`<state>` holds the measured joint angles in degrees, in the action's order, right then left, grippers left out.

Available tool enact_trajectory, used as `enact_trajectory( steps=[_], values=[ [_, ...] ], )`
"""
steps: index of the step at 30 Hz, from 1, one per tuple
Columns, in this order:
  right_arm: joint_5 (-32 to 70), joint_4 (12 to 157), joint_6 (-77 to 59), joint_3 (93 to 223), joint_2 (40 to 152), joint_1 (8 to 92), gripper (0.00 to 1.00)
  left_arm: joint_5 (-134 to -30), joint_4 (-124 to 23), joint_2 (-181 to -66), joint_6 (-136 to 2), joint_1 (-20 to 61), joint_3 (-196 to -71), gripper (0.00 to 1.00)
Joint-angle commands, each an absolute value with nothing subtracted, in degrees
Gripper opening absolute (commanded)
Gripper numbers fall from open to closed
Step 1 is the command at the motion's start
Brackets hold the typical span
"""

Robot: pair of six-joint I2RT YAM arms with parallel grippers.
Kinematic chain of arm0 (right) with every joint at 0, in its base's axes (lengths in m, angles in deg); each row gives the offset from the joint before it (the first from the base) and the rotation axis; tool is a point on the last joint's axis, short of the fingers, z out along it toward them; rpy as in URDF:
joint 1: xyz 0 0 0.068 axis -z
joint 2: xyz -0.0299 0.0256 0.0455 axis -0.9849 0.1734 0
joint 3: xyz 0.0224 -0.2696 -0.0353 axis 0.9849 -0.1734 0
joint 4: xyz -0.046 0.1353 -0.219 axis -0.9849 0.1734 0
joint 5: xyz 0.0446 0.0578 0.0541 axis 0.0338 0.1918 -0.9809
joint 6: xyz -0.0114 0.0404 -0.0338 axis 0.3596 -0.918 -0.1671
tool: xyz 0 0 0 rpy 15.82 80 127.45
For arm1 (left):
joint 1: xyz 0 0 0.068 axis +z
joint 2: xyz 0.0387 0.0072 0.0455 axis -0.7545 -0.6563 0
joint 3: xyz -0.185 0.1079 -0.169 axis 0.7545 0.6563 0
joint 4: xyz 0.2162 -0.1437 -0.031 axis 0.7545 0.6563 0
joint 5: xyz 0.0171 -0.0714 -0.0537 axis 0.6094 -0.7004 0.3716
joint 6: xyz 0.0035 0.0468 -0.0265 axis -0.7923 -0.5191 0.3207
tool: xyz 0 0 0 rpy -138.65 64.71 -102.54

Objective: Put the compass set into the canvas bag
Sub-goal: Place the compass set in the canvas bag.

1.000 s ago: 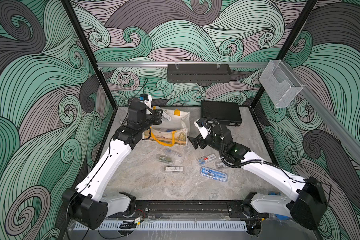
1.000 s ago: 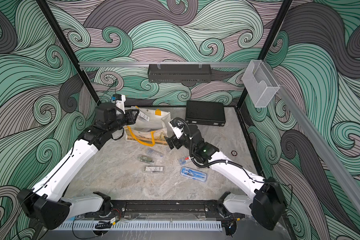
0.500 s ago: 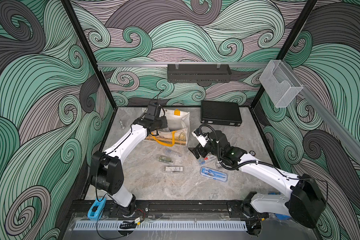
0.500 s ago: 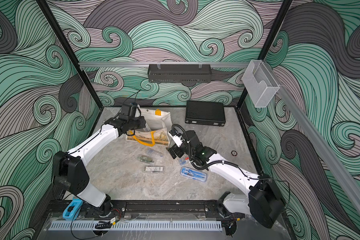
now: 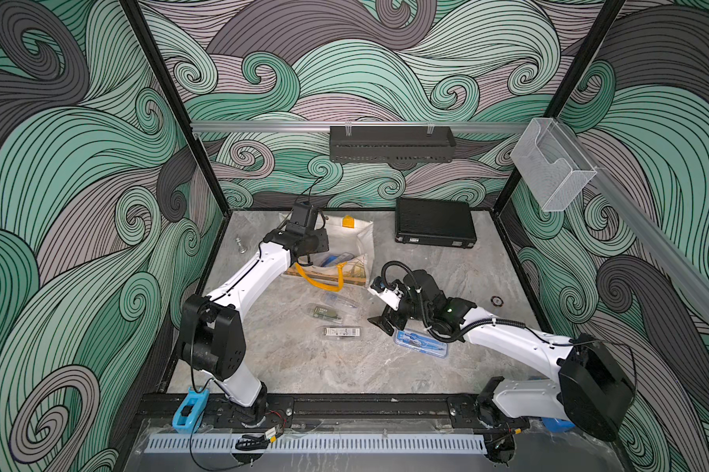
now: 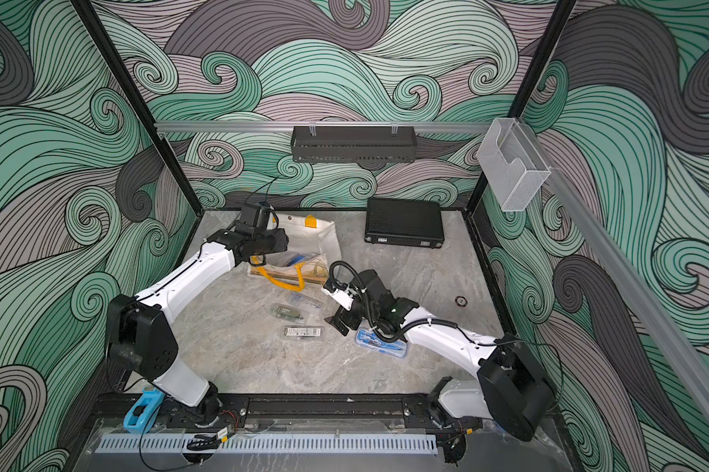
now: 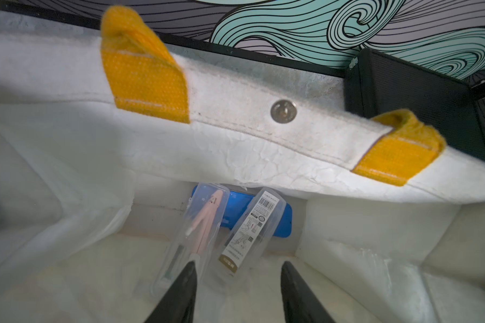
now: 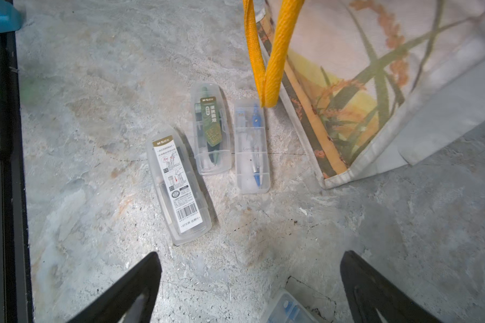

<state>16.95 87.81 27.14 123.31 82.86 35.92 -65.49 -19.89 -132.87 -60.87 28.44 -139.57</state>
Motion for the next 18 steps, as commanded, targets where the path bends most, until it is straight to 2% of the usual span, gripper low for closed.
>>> enact_trajectory(
  steps=[1, 4, 7, 13, 18],
  values=[
    [15.2, 86.8, 31.7, 123.8, 82.5, 34.9, 1.0, -65.7, -19.4, -131.9, -61.0, 28.1, -141.3, 0.62],
    [14.8, 87.7, 33.7, 124.7, 84.4, 34.3, 1.0, -68.4, -21.1, -129.9, -61.6, 28.1, -141.4, 0.76],
    [13.9, 90.1, 36.7, 126.3, 86.7, 33.3, 1.0, -72.2, -22.3, -127.1, -61.5, 28.1, -141.1, 0.85],
    [12.2, 92.2, 39.5, 129.2, 91.3, 31.5, 0.96, -77.1, -25.1, -116.3, -58.7, 28.1, -135.9, 0.96],
    [10.7, 94.2, 40.3, 131.6, 93.5, 31.5, 0.93, -76.9, -25.8, -105.5, -52.9, 28.1, -127.7, 0.97]
  ],
)
